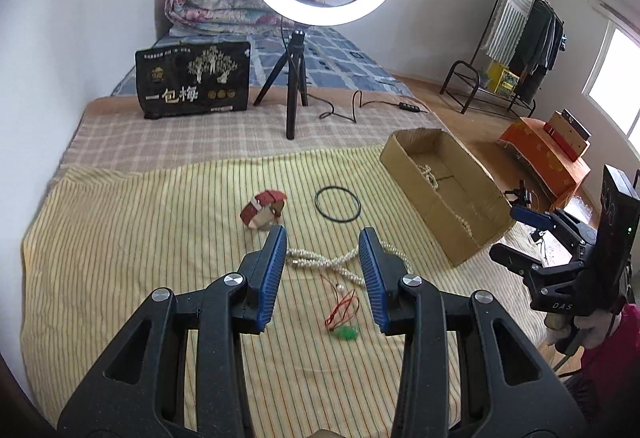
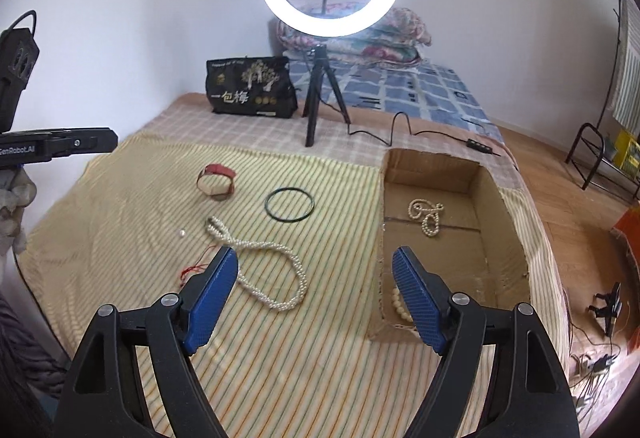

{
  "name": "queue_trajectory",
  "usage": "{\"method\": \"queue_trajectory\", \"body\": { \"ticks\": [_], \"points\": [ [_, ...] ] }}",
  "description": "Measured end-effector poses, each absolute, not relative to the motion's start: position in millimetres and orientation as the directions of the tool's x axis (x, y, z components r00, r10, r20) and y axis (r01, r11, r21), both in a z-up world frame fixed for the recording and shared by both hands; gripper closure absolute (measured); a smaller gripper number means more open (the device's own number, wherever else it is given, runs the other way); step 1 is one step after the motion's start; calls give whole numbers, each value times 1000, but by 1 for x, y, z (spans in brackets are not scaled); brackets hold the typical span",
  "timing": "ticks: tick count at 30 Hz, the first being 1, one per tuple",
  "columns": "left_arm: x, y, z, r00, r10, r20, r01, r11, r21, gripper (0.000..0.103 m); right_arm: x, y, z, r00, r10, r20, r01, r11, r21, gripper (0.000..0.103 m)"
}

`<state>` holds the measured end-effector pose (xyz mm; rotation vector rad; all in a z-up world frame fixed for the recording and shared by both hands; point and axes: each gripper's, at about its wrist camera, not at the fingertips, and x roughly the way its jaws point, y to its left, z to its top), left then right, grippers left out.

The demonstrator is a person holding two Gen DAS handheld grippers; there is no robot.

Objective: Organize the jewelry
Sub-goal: 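Move both open tools back toward the remaining jewelry on the bed, then close the left tool on the red cord with jade pendant while the right tool grips the pearl necklace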

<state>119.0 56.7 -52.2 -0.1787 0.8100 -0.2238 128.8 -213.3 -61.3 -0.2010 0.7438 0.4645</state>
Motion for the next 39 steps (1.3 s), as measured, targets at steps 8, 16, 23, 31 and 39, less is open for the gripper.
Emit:
{"method": "queue_trajectory", "body": {
  "ticks": [8, 16, 23, 31, 39],
  "points": [
    [112, 49, -93, 569, -351, -744, 177, 936, -306, 65, 130, -182, -94, 527, 357, -771, -594, 803, -35, 26],
    [117, 28, -133, 468, -365, -805, 197, 931, -308, 65, 134, -169, -126, 424, 337, -841, -652, 757, -25, 47],
    [120, 18, -154, 425, -361, -830, 203, 932, -302, 65, 140, -165, -137, 381, 340, -860, -669, 743, -2, 55],
    [128, 12, -165, 400, -365, -841, 207, 930, -305, 66, 150, -153, -154, 333, 320, -887, -693, 721, 0, 62],
    [137, 7, -178, 373, -367, -852, 207, 928, -308, 66, 161, -144, -170, 293, 312, -904, -703, 711, 17, 67]
  ]
}}
